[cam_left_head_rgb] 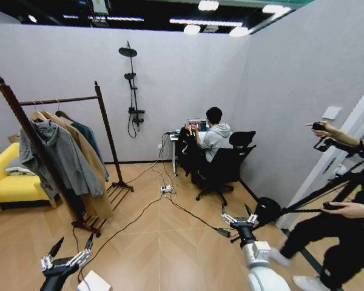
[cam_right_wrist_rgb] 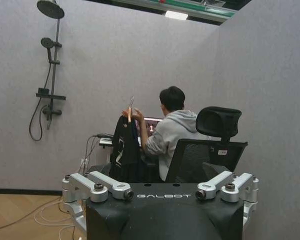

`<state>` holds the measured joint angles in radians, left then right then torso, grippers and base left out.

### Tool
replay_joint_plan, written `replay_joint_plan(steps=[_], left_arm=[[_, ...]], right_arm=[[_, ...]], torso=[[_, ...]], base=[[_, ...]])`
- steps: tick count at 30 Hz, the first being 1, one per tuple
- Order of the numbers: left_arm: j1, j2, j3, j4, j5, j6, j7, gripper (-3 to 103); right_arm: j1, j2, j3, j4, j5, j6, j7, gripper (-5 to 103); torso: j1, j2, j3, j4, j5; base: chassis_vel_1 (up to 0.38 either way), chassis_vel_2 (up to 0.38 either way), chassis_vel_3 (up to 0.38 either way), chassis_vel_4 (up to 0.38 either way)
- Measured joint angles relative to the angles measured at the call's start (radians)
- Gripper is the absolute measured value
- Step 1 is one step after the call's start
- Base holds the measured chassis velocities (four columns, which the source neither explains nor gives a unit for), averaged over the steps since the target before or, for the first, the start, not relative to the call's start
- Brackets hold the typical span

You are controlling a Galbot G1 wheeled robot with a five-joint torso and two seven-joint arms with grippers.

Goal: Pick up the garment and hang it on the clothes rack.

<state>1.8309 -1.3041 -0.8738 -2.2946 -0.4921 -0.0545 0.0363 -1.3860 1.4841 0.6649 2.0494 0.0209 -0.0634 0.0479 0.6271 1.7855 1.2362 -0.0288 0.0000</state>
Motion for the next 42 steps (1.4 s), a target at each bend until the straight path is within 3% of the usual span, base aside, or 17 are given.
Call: replay_joint_plan(steps=[14,23,26,42], left_arm=[[0.000,0.000,0.000,0.000,0.000,0.000,0.000,100],[0.000,0.000,0.000,0.000,0.000,0.000,0.000,100],[0.000,0.000,0.000,0.000,0.000,0.000,0.000,100],[0.000,0.000,0.000,0.000,0.000,0.000,0.000,100]], right_arm=[[0.007,0.002,-0.004,-0.110,0.003,0.037,-0.030,100],[0.012,0.007,-0.018,-0.033,0.005,-0.029,-0.019,100],[0.037,0.003,-0.026,0.028,0.034,-0.080,-0.036,100],[0.036,-0.072,0.020,0.085,0.124,-0.134,-0.060,100]], torso=[[0.000,0.000,0.000,0.0000,0.0001],[0.000,0.000,0.000,0.0000,0.0000],[0.000,0.000,0.000,0.0000,0.0000],[0.000,0.000,0.000,0.0000,0.0002]], base=[[0.000,0.000,0.000,0.000],[0.000,0.000,0.000,0.000],[0.000,0.000,0.000,0.000],[0.000,0.000,0.000,0.000]])
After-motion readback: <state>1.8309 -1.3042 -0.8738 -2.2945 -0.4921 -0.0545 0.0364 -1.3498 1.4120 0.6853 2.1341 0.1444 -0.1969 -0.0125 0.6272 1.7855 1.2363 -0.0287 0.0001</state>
